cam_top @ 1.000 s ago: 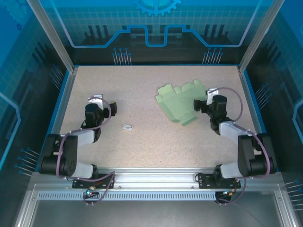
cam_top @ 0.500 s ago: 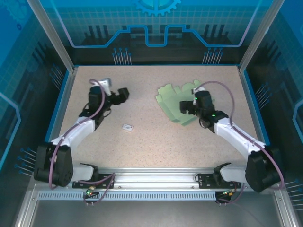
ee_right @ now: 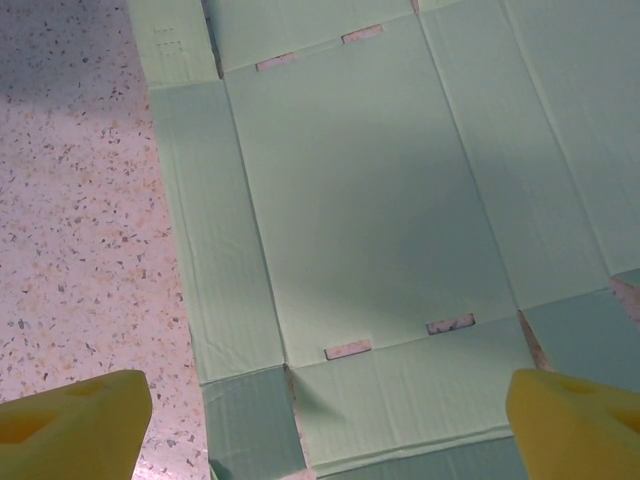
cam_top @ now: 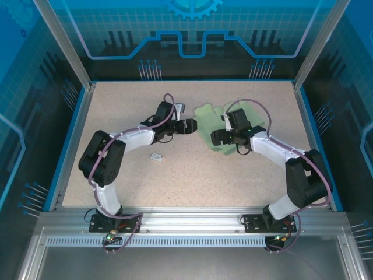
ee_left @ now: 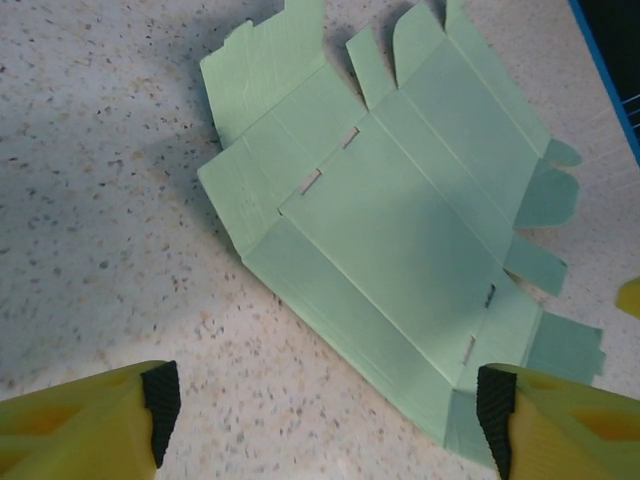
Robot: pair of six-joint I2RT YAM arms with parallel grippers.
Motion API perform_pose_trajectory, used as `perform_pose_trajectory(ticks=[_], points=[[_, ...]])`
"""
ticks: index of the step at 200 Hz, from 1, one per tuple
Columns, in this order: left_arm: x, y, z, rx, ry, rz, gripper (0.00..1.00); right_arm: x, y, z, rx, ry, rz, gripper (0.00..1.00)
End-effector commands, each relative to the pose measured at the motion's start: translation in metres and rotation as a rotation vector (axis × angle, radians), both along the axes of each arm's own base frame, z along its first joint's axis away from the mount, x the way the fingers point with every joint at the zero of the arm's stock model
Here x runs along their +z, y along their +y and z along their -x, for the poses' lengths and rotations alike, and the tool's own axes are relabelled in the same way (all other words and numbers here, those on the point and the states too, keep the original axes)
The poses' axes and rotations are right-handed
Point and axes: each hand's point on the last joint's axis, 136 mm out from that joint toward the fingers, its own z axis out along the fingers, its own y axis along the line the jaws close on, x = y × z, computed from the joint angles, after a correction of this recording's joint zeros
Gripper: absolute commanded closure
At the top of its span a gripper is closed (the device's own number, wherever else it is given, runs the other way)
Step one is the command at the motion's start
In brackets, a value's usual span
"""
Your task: Fold the paper box
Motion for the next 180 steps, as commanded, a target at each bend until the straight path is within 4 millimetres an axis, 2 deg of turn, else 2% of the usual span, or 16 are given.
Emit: perform_pose_trajectory(ticks=[1, 65, 90, 135, 180], points=[[-0.01, -0.009, -0.009, -0.033, 0.025, -0.022, 0.24, 0.014, 0.007, -0.005, 0.033, -0.025, -0.036, 0.07], [-0.042, -0.023, -0.039, -0.046, 0.064, -0.05, 0.37, 0.011, -0.005, 0.007, 0.015, -0.016, 0.003, 0.07], [-0.047, -0.025, -0.048, -0.036, 0.067, -0.059, 0.4, 0.014, -0.008, 0.011, 0.009, -0.023, 0.009, 0.06], [-0.058, -0.028, -0.053, -0.032, 0.086, -0.053, 0.45, 0.013, -0.01, 0.015, 0.009, -0.017, 0.009, 0.06], [-0.059, -0.028, -0.056, -0.031, 0.081, -0.045, 0.52, 0.013, -0.009, 0.016, 0.011, -0.011, 0.005, 0.06]])
